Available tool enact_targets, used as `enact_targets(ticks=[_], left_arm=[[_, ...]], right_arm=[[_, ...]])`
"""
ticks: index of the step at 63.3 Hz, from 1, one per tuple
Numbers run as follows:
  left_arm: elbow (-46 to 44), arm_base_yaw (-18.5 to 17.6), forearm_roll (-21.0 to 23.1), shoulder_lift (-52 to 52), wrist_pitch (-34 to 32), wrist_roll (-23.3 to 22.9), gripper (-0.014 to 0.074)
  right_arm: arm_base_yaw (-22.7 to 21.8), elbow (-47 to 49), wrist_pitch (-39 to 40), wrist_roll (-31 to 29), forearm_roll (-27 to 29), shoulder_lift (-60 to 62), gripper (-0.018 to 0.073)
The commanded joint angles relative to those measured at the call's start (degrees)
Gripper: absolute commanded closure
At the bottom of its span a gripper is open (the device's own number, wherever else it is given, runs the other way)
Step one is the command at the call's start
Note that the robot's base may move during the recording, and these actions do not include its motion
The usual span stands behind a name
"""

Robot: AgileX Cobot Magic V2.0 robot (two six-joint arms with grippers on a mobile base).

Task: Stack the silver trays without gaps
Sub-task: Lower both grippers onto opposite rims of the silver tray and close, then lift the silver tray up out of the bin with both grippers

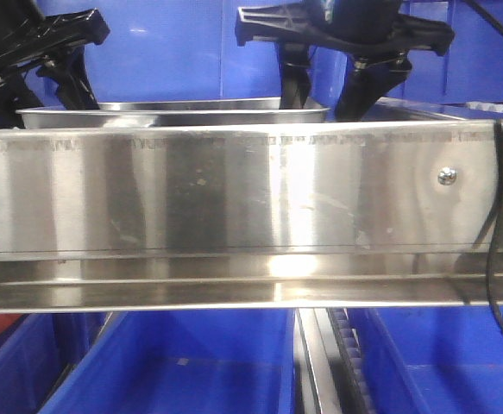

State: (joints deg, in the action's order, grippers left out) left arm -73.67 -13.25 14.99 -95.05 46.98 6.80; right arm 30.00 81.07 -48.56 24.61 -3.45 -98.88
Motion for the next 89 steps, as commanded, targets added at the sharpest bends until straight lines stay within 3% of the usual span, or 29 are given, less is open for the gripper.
enact_targets(ticks=[1,11,36,59,75,89], left_arm=[[-0.33,-0.05,0.03,-0.17,0.26,-0.40,0.0419],[-0.33,-0.05,-0.09,-0.17,0.13,-0.40,0.0630],[-0.33,-0.05,4.39,-0.17,0.46,-0.40,0.0614],[-0.56,-0.05,4.28,2.38,2.56,-0.40,0.0614],[-0.56,-0.05,2.47,10.34,-1.19,-1.77,0.0614],[-0.56,-0.05,2.35,17.40,-2.36,-2.55,0.0614]], right_arm=[[-0.27,0.52,0.57,0.10,-0.72,0.14,0.0368],[-0.27,0.52,0.57,0.10,-0.72,0.05,0.0481],[-0.27,0.52,-2.74,0.10,1.72,-2.07,0.0636],[0.08,5.55,-6.60,0.00,1.60,-0.73,0.0627],[2.23,6.27,-5.47,0.00,-5.46,4.44,0.0627],[4.59,6.27,-2.94,3.76,-11.63,9.60,0.0627]])
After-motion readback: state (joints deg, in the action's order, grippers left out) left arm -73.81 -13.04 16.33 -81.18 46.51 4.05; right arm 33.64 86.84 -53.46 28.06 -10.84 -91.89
